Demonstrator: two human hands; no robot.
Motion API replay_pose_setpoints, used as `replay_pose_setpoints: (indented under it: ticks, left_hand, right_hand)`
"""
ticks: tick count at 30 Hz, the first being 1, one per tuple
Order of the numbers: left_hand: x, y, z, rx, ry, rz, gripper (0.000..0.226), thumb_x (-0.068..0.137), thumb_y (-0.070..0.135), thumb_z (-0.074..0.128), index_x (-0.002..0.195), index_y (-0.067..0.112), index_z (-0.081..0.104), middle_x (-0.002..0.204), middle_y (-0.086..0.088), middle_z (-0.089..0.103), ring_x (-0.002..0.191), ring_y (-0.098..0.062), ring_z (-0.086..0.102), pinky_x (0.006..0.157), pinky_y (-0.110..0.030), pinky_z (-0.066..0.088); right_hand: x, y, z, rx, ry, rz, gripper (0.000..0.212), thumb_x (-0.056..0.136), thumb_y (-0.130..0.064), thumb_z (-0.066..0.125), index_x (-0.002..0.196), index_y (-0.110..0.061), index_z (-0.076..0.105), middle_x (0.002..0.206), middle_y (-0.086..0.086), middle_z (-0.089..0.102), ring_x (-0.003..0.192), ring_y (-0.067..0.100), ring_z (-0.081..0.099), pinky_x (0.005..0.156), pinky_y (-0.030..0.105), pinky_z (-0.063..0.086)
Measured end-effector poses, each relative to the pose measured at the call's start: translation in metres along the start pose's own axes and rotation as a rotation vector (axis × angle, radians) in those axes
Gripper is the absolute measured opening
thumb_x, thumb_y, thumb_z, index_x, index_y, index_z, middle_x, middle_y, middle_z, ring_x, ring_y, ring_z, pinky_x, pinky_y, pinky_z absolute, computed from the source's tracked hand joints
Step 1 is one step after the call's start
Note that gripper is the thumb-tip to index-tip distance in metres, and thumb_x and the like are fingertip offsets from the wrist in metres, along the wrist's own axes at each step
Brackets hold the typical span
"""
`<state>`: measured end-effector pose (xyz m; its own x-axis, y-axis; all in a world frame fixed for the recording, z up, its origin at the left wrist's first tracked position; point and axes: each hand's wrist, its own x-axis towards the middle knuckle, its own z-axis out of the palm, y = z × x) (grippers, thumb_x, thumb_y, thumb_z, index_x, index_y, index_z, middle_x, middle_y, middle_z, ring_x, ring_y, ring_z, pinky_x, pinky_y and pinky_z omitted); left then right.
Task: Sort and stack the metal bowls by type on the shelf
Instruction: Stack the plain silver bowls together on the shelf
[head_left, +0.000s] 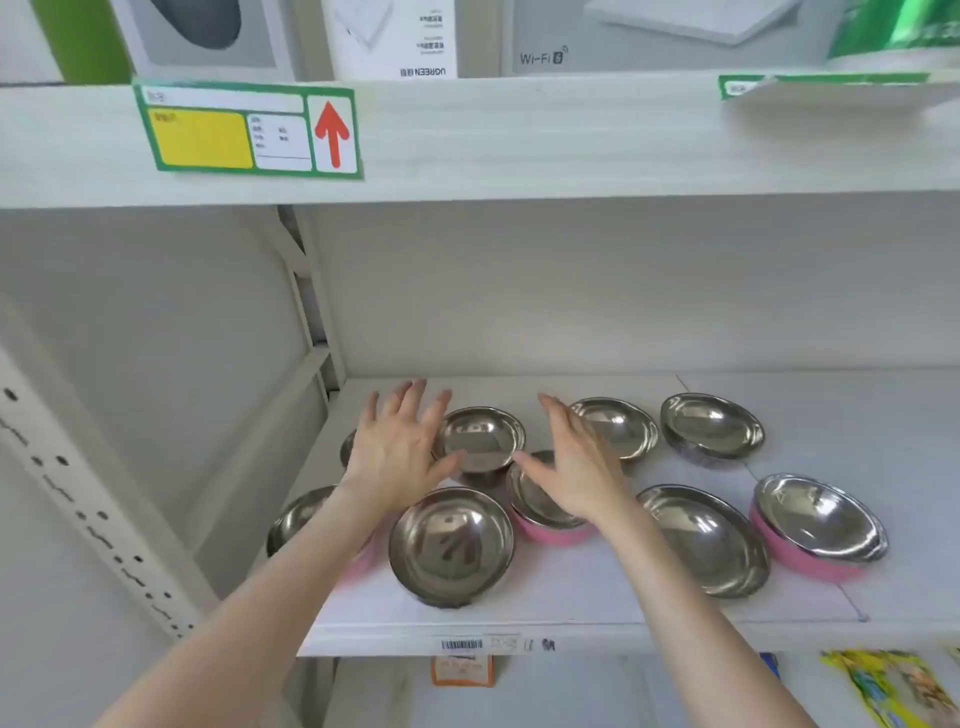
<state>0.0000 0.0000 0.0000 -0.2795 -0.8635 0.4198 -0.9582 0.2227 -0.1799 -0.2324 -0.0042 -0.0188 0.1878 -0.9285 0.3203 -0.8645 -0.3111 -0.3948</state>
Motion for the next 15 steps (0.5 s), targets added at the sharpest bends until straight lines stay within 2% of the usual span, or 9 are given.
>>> replay_pose_setpoints:
  ticks: [3,5,10,12,15]
  left_hand:
    - [0.034,-0.017,0.021,-0.014,-0.104,-0.022,0.078,0.086,0.069,0.037,0.148,0.022,0.027,0.150,-0.012,0.037,0.135,-0.032,0.035,0.109,-0.052,0.027]
    - [0.055,-0.028,0.037,-0.140,-0.202,-0.067,0.080,0.085,0.071,0.036,0.148,0.023,0.025,0.148,-0.010,0.040,0.133,-0.031,0.037,0.107,-0.050,0.030]
    - [0.097,-0.051,0.078,-0.444,-0.618,-0.127,0.088,0.082,0.075,0.041,0.149,0.021,0.025,0.147,-0.009,0.045,0.132,-0.029,0.043,0.105,-0.043,0.037]
    - [0.106,-0.055,0.092,-0.491,-0.727,-0.109,0.089,0.081,0.076,0.042,0.148,0.019,0.028,0.145,-0.009,0.047,0.129,-0.027,0.046,0.103,-0.037,0.038]
    - [0.112,-0.055,0.110,-0.475,-0.773,-0.056,0.077,0.082,0.073,0.045,0.135,0.018,0.046,0.133,-0.008,0.056,0.114,-0.025,0.053,0.089,-0.033,0.040]
  right_hand:
    - [0.034,0.007,0.017,0.153,-0.043,0.114,0.078,0.087,-0.053,0.056,0.149,-0.018,0.024,0.154,0.008,0.035,0.139,0.029,0.036,0.111,0.043,0.034]
    - [0.058,0.012,0.026,0.201,-0.120,0.217,0.076,0.087,-0.052,0.057,0.148,-0.020,0.025,0.152,0.008,0.038,0.137,0.030,0.040,0.109,0.042,0.037]
    - [0.099,0.029,0.048,0.229,-0.381,0.358,0.078,0.084,-0.054,0.061,0.147,-0.018,0.031,0.149,0.008,0.043,0.132,0.026,0.046,0.094,0.031,0.037]
    - [0.110,0.034,0.056,0.228,-0.468,0.386,0.078,0.084,-0.053,0.062,0.145,-0.014,0.035,0.148,0.008,0.044,0.130,0.025,0.047,0.092,0.030,0.037]
    - [0.118,0.038,0.065,0.219,-0.539,0.407,0.063,0.082,-0.050,0.066,0.130,-0.012,0.051,0.133,0.007,0.056,0.109,0.021,0.055,0.083,0.030,0.041]
